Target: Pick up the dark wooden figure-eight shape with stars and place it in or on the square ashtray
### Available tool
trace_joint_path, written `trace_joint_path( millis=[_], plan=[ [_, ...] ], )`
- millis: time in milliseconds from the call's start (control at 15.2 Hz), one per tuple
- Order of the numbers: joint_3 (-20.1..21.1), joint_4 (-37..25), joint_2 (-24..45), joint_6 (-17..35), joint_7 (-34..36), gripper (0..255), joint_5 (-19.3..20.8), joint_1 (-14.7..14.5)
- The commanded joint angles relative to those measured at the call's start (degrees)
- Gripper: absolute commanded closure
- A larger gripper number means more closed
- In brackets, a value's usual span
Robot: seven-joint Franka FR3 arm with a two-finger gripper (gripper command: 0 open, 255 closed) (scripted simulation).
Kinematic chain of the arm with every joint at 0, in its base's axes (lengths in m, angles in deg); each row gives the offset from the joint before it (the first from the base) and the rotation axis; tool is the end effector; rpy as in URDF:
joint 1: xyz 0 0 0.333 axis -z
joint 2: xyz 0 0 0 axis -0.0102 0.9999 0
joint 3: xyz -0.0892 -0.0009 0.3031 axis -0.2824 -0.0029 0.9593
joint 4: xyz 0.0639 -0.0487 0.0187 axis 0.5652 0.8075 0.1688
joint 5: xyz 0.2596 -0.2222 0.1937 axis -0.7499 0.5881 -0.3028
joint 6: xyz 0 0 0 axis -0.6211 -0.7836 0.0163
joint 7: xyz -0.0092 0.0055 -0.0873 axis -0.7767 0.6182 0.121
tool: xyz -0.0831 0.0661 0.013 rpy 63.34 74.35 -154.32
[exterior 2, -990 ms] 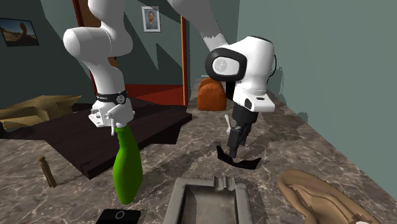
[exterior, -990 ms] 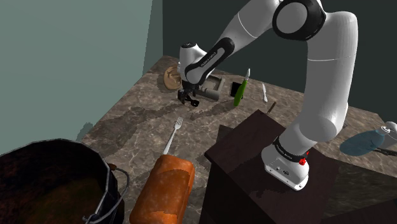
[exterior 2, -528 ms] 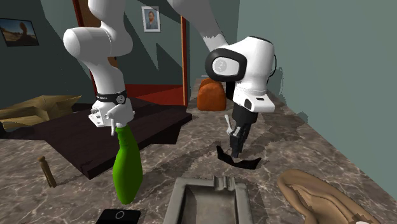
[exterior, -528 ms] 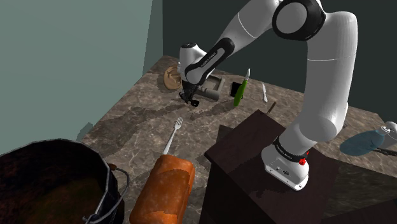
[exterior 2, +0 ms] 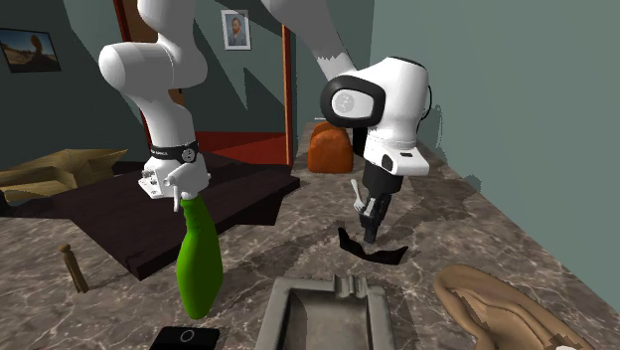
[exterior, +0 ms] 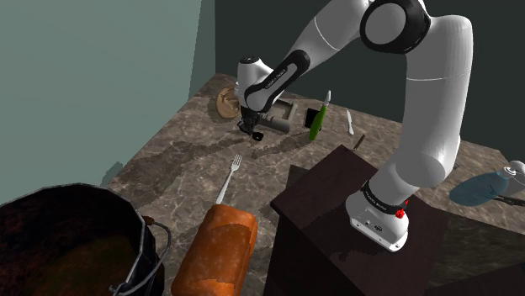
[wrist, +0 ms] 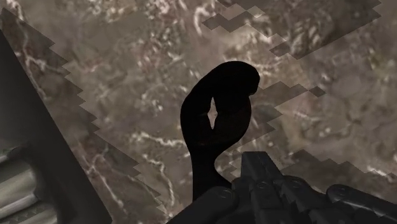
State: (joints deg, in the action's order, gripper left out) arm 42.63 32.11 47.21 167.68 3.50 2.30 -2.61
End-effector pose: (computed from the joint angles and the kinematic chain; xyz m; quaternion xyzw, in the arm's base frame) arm 0.5752 0.0941 0.1659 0.9980 0.0256 -0.0318 0.0479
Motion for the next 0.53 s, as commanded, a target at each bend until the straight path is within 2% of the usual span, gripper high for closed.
trace_joint_path(
  millis=[0,132,198,462],
  plan=[
    [0.0,0.0,0.0,0.0,0.0,0,0.0,0.0],
    [1.8,-18.8,8.6,-23.2,-8.1,0,-4.0,2.8],
    [1.7,-27.5,13.2,-32.2,-10.4,0,-4.7,3.0],
    [1.5,-25.5,14.0,-29.5,-10.2,0,-4.5,3.1]
  ],
)
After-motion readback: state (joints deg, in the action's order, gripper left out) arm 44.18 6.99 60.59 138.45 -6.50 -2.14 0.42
